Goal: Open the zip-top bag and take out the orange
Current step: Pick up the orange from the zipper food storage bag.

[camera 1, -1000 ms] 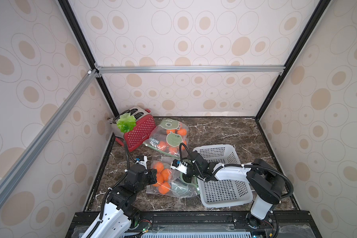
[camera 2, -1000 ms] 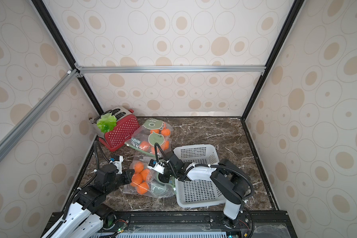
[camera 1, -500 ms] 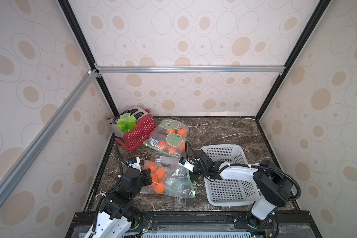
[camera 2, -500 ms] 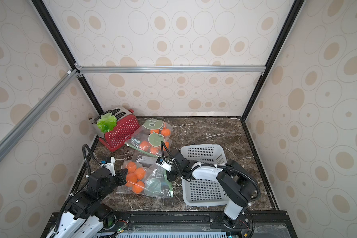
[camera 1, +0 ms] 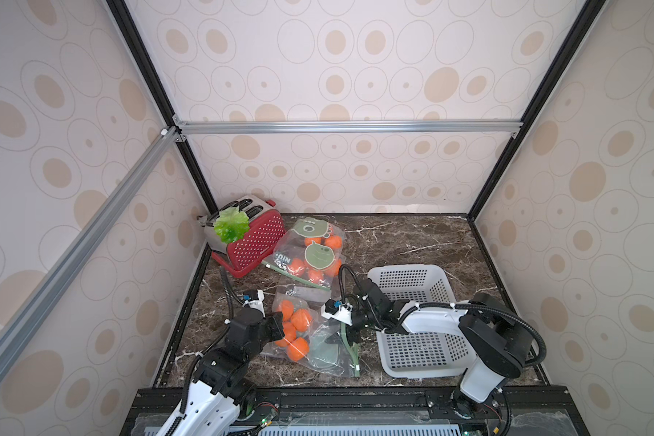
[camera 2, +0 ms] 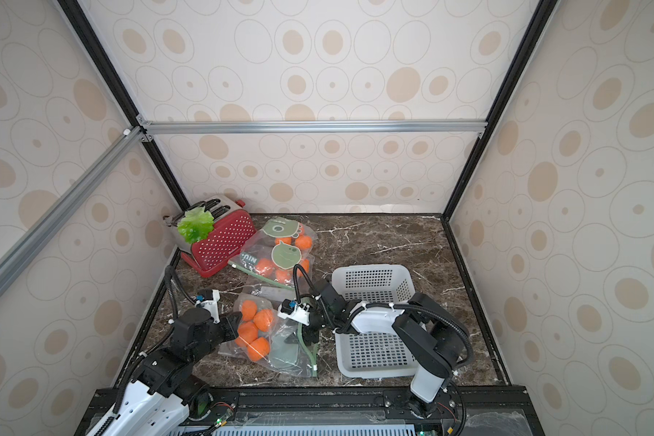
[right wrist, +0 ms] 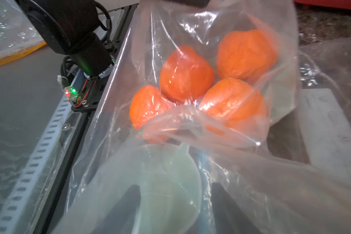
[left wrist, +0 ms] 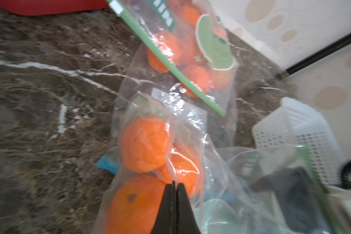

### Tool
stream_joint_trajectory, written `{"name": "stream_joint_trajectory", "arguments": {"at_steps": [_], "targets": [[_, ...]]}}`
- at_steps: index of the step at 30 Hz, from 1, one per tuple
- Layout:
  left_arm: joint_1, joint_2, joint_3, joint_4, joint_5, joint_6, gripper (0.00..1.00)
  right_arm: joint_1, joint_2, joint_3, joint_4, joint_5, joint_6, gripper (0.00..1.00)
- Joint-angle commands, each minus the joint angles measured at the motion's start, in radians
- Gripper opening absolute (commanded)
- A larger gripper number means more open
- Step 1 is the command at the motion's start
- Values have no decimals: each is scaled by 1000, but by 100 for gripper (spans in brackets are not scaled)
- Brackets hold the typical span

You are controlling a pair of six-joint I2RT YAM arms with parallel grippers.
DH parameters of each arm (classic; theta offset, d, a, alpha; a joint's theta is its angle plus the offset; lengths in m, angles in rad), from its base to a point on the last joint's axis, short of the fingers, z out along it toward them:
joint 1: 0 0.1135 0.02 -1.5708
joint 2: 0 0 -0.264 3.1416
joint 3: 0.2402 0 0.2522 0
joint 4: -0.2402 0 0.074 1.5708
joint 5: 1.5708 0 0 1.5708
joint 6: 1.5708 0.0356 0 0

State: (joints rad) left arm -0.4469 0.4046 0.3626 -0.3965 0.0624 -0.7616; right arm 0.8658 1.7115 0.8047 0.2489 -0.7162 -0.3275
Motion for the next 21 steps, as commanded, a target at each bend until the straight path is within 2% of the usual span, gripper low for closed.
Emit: {"name": "stream_joint_trajectory", "arguments": {"at_steps": [1, 4, 7, 16, 18, 21], "targets": [[4, -13, 0, 245, 218, -33, 0, 14, 38, 3, 17, -89, -47, 62], [4, 55, 37, 282, 320, -30, 0, 22, 31, -17, 41, -35, -91, 64], [4, 91, 53, 256, 351, -15, 0, 21, 16, -87, 213, 97, -42, 71], [4, 42, 56, 336, 438, -35, 0, 21, 63, -154, 447, 314, 2, 77], [4, 36, 56, 361, 457, -45, 0, 21, 74, -162, 482, 329, 10, 78], [4, 26, 61, 320, 414, -41, 0, 20, 73, -134, 376, 220, -53, 74]]}}
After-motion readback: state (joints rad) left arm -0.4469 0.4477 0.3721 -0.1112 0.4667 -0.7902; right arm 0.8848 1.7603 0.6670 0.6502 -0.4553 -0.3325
